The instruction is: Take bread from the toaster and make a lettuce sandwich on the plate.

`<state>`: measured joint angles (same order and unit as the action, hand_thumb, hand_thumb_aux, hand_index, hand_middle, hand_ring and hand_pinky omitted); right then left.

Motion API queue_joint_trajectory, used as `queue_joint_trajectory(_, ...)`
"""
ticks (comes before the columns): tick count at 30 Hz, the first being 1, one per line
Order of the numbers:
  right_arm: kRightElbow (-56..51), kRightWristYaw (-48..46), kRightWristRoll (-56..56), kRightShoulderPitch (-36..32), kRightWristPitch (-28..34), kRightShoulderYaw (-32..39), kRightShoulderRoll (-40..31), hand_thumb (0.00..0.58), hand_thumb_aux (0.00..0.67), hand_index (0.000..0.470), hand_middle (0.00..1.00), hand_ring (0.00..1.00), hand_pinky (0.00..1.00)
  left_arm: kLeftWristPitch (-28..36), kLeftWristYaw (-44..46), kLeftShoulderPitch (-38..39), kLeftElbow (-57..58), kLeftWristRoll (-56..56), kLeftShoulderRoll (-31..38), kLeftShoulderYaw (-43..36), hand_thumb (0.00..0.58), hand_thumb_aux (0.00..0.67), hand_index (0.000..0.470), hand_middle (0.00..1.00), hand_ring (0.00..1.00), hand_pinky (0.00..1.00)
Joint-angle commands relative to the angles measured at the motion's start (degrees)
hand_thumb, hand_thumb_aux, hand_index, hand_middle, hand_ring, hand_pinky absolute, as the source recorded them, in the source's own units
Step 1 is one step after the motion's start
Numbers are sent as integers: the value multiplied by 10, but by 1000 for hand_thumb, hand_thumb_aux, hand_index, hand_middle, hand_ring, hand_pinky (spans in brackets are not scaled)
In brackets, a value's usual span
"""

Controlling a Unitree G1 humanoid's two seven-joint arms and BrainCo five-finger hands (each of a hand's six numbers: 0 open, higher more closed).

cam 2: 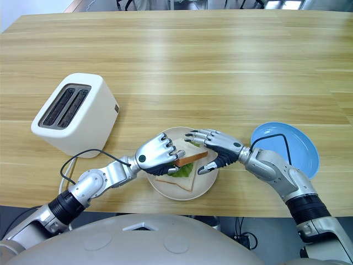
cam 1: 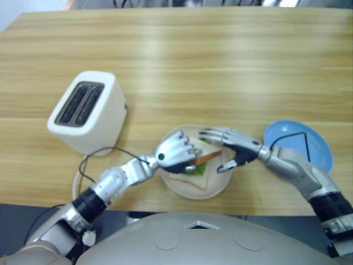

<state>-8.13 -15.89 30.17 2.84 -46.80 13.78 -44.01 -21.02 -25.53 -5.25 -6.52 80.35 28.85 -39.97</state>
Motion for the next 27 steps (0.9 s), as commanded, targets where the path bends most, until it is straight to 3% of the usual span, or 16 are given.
queue_joint_trajectory(1, -1, -52, -2, 11, 22, 23, -15, 0, 0, 0, 0, 0, 0, -9, 20, 10, 6, -3, 9, -15, 580, 670, 460, 1000, 1000, 1000)
queue_joint_trajectory(13, 82, -65, 1, 0, 19, 2, -49, 0, 0, 0, 0, 0, 0, -17, 38, 6, 43, -11, 7, -29, 580, 670, 460, 1000, 1000, 1000)
queue_joint_trajectory(23, 60, -120, 100, -25, 13, 84, -50, 0, 0, 0, 0, 0, 0, -24, 63, 8, 48, -82, 0, -7, 580, 670, 460, 1000, 1000, 1000)
queue_joint_trajectory(24, 54, -122, 110, -32, 12, 90, -52, 0, 0, 0, 0, 0, 0, -25, 70, 9, 47, -95, -2, -2, 580, 670, 460, 910, 910, 910)
queue_joint_trajectory(25, 48, -127, 119, -39, 11, 97, -52, 0, 0, 0, 0, 0, 0, -26, 75, 10, 44, -106, -2, 1, 580, 670, 460, 729, 729, 729)
queue_joint_trajectory(26, 41, -130, 127, -47, 9, 103, -53, 0, 0, 0, 0, 0, 0, -25, 78, 10, 41, -110, -2, 4, 580, 670, 460, 729, 729, 729)
queue_joint_trajectory(27, 32, -132, 139, -55, 7, 110, -53, 0, 0, 0, 0, 0, 0, -25, 82, 11, 37, -114, -2, 7, 552, 523, 359, 8, 8, 8)
